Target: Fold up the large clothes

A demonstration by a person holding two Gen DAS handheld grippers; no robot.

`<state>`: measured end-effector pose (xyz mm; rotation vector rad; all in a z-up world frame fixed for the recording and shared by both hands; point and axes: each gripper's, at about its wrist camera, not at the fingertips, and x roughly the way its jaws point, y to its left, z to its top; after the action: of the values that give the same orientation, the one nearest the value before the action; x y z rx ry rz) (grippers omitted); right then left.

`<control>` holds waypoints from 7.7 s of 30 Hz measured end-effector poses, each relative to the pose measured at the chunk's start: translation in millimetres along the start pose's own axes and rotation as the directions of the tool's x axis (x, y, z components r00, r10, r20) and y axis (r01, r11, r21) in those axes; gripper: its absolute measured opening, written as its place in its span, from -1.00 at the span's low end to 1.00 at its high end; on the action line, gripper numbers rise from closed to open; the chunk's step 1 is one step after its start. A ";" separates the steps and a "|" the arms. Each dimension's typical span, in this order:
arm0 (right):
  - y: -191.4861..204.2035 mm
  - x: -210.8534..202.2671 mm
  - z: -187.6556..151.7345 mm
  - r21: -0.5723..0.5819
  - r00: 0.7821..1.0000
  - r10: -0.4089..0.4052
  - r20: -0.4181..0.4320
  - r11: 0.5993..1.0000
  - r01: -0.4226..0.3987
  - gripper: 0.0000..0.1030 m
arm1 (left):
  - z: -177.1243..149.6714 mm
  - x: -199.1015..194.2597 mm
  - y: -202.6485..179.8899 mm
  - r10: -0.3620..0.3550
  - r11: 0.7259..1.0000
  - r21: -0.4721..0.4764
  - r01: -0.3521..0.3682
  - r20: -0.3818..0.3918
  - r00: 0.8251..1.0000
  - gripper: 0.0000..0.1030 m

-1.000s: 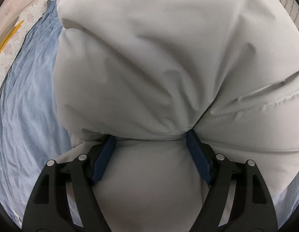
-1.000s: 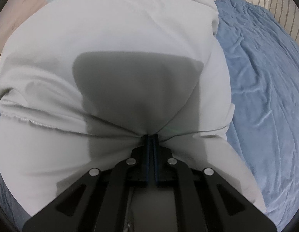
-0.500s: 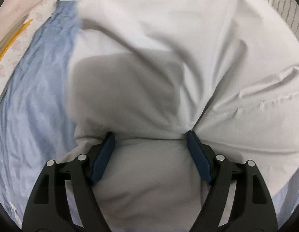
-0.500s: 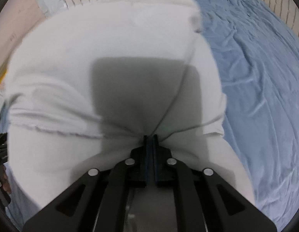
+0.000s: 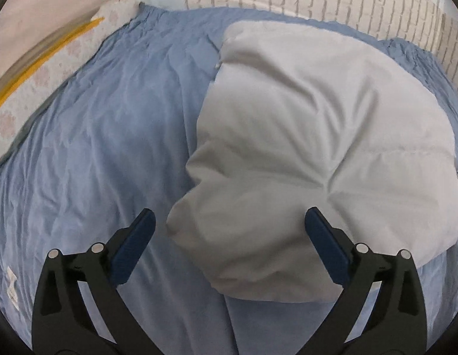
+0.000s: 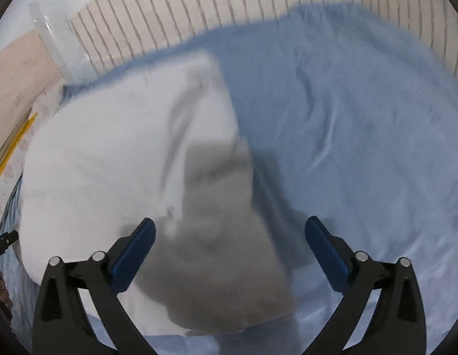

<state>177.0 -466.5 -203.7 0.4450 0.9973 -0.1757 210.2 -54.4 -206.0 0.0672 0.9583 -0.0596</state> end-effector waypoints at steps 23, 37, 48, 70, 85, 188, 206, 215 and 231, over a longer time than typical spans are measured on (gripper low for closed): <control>99.4 18.8 -11.8 -0.407 0.997 -0.072 0.004 0.911 0.068 -0.02 | -20.4 -2.8 66.8 -0.073 0.996 -0.053 0.072 -0.009 0.997 0.94; 101.2 14.0 -11.9 -0.410 0.996 -0.083 -0.028 0.910 0.065 -0.03 | -16.1 44.6 44.0 -0.202 0.978 -0.078 0.196 -0.080 0.976 0.94; 90.6 13.5 -5.9 -0.353 0.997 -0.048 -0.055 0.935 0.026 0.19 | -25.2 50.2 61.9 -0.358 0.930 -0.157 0.333 -0.170 0.918 0.94; 91.5 38.0 18.3 -0.256 0.992 -0.058 -0.115 0.966 0.027 0.03 | -0.4 39.5 20.1 -0.103 0.982 0.140 0.125 -0.152 0.983 0.50; 69.1 -74.7 36.3 -0.307 0.986 0.007 0.169 0.951 0.046 -0.66 | 2.7 -71.5 -61.4 -0.073 0.989 0.126 0.073 -0.010 0.997 -0.53; 139.3 -322.5 -157.3 -0.109 0.887 -0.166 0.430 0.966 0.234 0.96 | -175.4 -367.4 -44.4 -0.135 0.986 0.136 0.093 0.348 0.928 0.94; 139.3 -335.3 -158.0 -0.113 0.879 -0.167 0.447 0.964 0.241 0.96 | -183.5 -378.8 -37.8 -0.150 0.983 0.155 0.097 0.378 0.914 0.94; 136.0 -340.1 -156.7 -0.107 0.875 -0.169 0.454 0.964 0.242 0.96 | -182.3 -373.5 -34.7 -0.147 0.984 0.143 0.102 0.353 0.924 0.94; 134.4 -339.6 -157.0 -0.118 0.874 -0.170 0.454 0.961 0.249 0.96 | -181.7 -372.1 -27.3 -0.149 0.985 0.133 0.107 0.367 0.918 0.94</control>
<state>-80.6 -296.9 47.1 0.1224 0.6019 -0.3672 -153.5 -58.6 -6.3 0.0915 0.5726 -0.2391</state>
